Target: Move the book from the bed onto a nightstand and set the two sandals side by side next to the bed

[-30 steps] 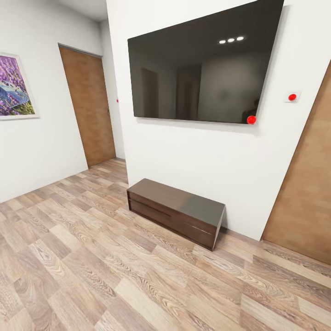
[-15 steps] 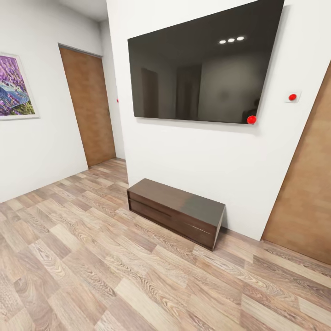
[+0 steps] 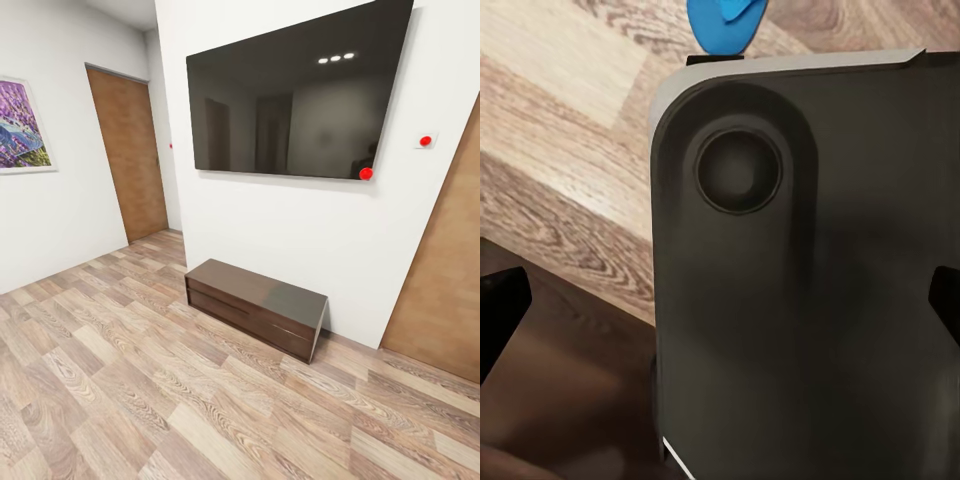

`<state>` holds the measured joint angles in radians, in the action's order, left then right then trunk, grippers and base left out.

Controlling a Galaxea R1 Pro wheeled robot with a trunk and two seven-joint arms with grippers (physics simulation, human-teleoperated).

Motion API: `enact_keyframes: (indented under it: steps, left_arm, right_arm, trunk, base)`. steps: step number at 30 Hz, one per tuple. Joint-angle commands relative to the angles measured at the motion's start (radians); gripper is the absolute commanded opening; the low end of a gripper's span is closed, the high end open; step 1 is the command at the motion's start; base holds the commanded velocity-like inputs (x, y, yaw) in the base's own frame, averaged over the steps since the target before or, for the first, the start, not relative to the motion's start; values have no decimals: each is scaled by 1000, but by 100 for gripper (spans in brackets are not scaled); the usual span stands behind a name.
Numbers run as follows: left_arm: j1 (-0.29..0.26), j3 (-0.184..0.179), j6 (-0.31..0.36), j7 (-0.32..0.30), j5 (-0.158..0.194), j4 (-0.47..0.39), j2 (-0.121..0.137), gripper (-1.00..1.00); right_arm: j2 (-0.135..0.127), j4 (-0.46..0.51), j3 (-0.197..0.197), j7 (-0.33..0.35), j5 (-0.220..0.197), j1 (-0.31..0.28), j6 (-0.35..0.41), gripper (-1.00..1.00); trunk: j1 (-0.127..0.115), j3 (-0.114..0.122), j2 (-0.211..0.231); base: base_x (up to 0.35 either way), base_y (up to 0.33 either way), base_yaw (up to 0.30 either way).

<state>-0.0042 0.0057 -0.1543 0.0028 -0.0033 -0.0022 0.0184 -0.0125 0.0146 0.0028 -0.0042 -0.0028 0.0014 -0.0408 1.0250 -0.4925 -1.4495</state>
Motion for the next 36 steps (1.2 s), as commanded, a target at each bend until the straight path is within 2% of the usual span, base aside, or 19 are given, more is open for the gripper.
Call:
enact_keyframes:
  steps: [1, 18, 22, 29, 36]
  left_arm:
    - [0, 0, -3, 0, 0, 1, 0, 100]
    - [-8, 1, 6, 0, 1, 0, 0, 100]
    - [-48, 2, 19, 1, -1, -6, 3, 100]
    - [-135, 0, 113, -2, -1, -11, 6, 100]
    - [-200, 1, 152, -3, -2, -14, 6, 100]
  right_arm:
    - [0, 1, 0, 0, 0, 0, -2, 100]
    - [-4, 3, 0, 0, 1, 0, -3, 100]
    - [-6, 4, 0, 0, 2, 0, -3, 100]
    - [-7, 25, -3, -1, 1, 0, -2, 100]
    - [-7, 34, -4, 0, 1, 0, -2, 100]
  trunk:
    - [0, -1, 0]
    - [0, -1, 0]
    - [0, -1, 0]
    - [0, -1, 0]
    - [0, -1, 0]
  base:
    - [0, 3, 0]
    - [0, 0, 0]
    - [0, 0, 0]
    - [0, 0, 0]
    - [0, 0, 0]
